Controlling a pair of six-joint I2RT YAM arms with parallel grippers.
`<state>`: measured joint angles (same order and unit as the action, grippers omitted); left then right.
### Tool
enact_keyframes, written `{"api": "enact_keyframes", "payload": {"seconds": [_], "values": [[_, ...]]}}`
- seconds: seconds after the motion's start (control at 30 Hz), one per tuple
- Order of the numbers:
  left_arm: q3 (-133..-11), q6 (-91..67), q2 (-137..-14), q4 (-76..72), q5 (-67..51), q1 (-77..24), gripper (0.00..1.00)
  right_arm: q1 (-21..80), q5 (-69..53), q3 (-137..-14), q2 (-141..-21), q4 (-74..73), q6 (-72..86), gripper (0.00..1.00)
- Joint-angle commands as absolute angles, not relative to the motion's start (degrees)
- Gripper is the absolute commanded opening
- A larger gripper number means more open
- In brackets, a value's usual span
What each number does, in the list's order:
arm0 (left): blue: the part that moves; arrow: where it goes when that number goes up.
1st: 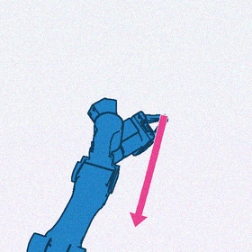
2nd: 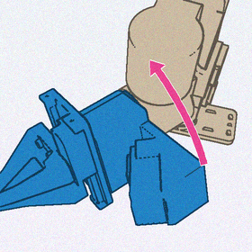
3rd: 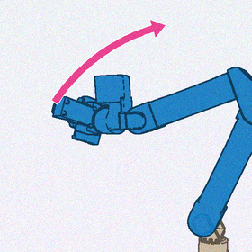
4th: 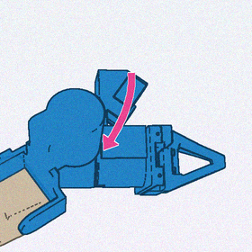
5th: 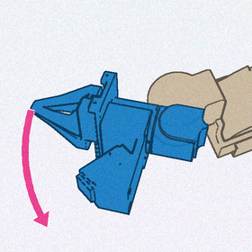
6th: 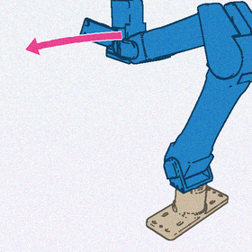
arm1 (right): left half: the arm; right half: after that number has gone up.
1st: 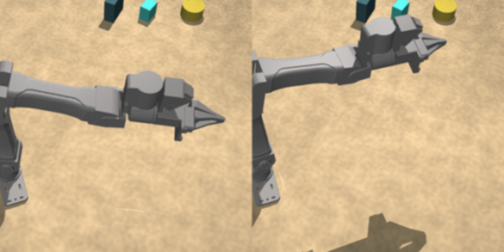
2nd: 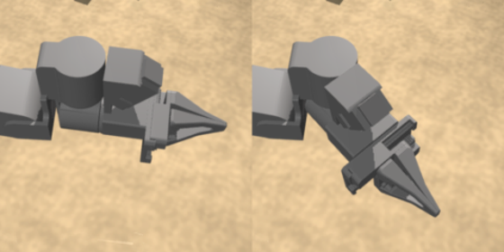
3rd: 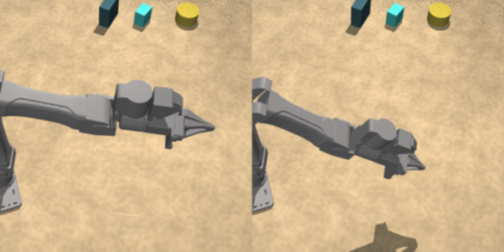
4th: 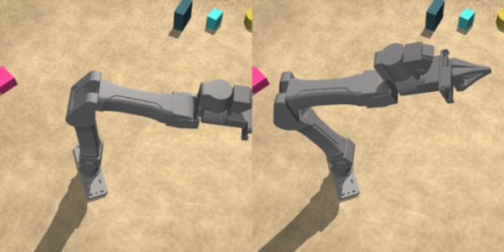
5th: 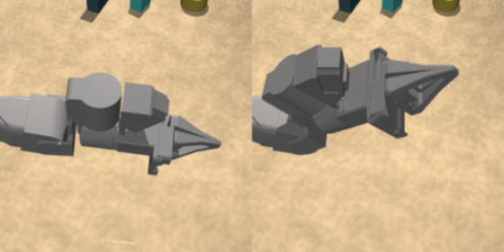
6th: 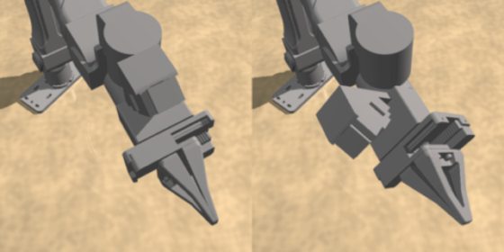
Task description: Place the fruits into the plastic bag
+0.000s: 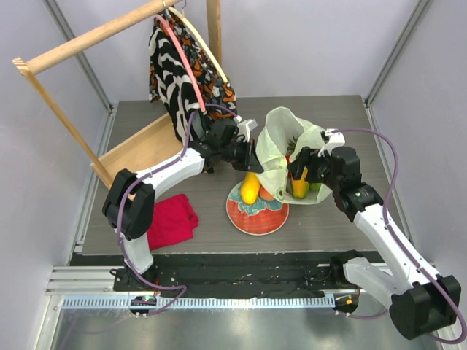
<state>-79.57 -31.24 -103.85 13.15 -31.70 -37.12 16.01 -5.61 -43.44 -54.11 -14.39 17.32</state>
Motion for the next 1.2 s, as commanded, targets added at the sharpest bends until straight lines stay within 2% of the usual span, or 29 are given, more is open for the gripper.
{"api": "enact_keyframes", "payload": {"seconds": [0.0, 0.13, 0.23, 0.5, 0.7, 1.17], "values": [[-80.86, -30.94, -101.51, 12.48, -32.34, -37.09, 0.0, 16.35, -18.7, -41.49, -51.07, -4.05, 18.46, 0.74], [-80.95, -31.11, -101.6, 12.48, -32.26, -37.18, 0.0, 17.84, -25.39, -40.26, -50.19, -0.88, 20.21, 0.71], [-80.86, -31.11, -101.51, 12.48, -32.26, -37.09, 0.0, 21.96, -24.88, -39.9, -50.44, -0.7, 19.87, 0.7], [-80.86, -31.2, -101.6, 12.57, -32.17, -37.09, 0.0, 46.29, -5.83, -47.45, -58.7, -12.82, 13.36, 0.69], [-80.95, -30.94, -101.43, 12.74, -32.08, -37.09, 0.0, 49.57, -0.26, -47.9, -65.9, -14.86, 14.67, 0.69], [-80.77, -31.03, -101.69, 12.39, -32.43, -37.09, 0.0, 51.68, 21.07, -50.36, -77.87, -13.8, 18.81, 0.72]]}}
